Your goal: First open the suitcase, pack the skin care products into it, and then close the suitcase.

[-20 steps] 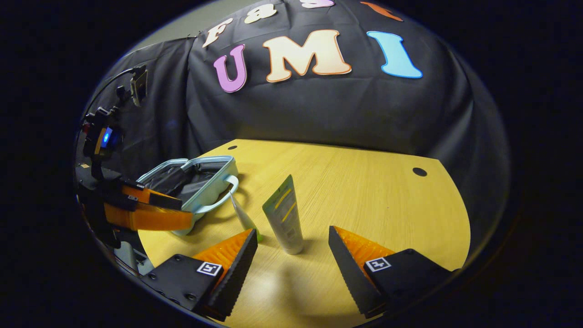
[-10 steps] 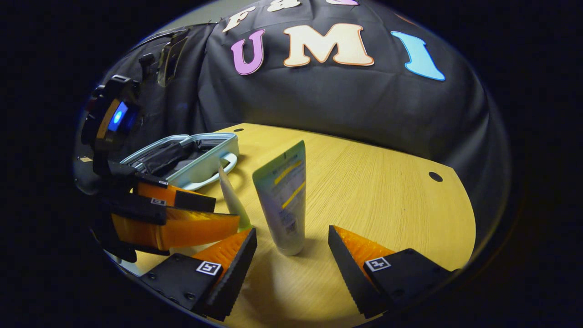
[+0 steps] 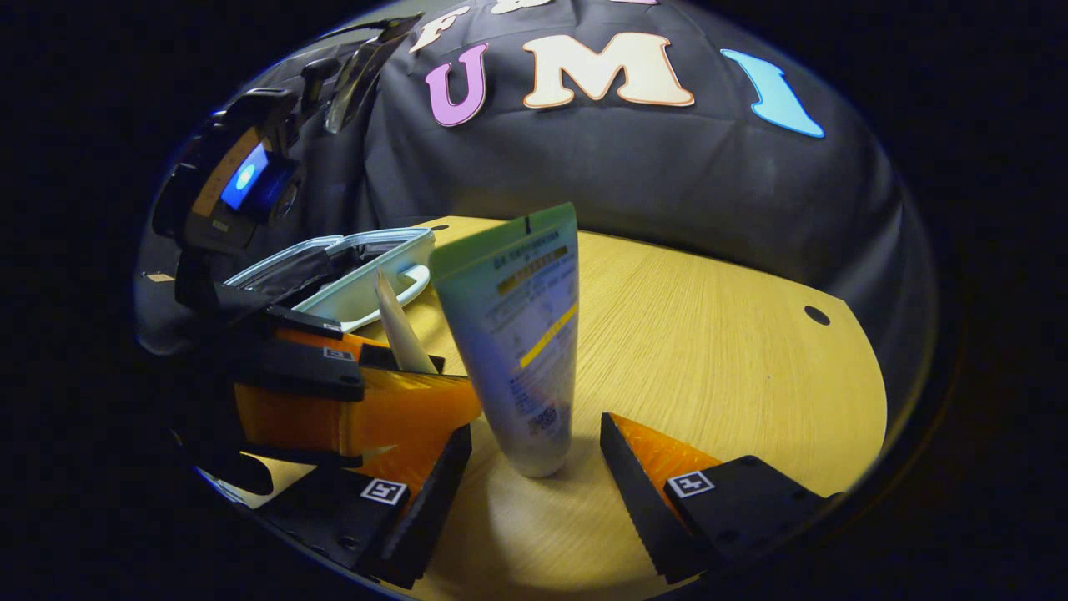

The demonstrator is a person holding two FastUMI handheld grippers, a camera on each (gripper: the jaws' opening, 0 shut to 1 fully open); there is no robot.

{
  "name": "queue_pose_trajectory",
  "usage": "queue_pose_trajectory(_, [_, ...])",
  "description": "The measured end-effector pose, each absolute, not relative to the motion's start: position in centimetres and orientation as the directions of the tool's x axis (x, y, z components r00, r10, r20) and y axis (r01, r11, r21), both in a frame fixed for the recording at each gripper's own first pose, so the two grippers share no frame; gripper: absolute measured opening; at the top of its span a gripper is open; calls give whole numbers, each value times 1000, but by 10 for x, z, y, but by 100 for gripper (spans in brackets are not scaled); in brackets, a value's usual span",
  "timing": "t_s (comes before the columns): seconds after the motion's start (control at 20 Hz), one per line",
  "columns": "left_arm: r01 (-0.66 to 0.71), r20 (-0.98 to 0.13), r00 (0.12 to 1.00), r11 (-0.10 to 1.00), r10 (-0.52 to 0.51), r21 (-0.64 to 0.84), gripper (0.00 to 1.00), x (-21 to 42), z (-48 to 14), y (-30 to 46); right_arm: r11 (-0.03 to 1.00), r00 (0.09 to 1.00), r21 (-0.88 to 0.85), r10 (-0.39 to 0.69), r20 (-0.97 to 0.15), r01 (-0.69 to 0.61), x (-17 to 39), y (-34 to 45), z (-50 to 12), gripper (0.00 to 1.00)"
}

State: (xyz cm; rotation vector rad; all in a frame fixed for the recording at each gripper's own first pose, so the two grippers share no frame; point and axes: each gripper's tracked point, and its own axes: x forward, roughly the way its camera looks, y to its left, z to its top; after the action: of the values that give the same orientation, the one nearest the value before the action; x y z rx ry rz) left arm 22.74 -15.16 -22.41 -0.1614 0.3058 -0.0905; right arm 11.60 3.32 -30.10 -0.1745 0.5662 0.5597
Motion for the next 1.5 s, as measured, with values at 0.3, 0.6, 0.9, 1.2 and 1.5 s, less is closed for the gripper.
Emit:
queue_pose_trajectory(0.3, [50,-318,943,985,-102,-165,25,224,-220,-153,828,691,12,476,-544,-561,116,43,-300,82])
queue_pose_trajectory(0.6, [64,-314,942,982,-118,-177,25,202,-197,-147,857,706,1,425,-567,-516,116,31,-297,47])
queue_pose_trajectory(0.9, [57,-300,947,977,-118,-204,25,166,-158,-113,890,724,2,373,-580,-457,104,22,-267,47])
queue_pose_trajectory(1.2, [68,-310,941,972,-137,-223,25,111,-121,-38,905,723,-11,333,-606,-426,80,39,-223,46])
queue_pose_trajectory(1.5, [-8,-462,882,979,-89,-205,25,65,-156,61,881,653,63,394,-647,-469,36,113,-183,47])
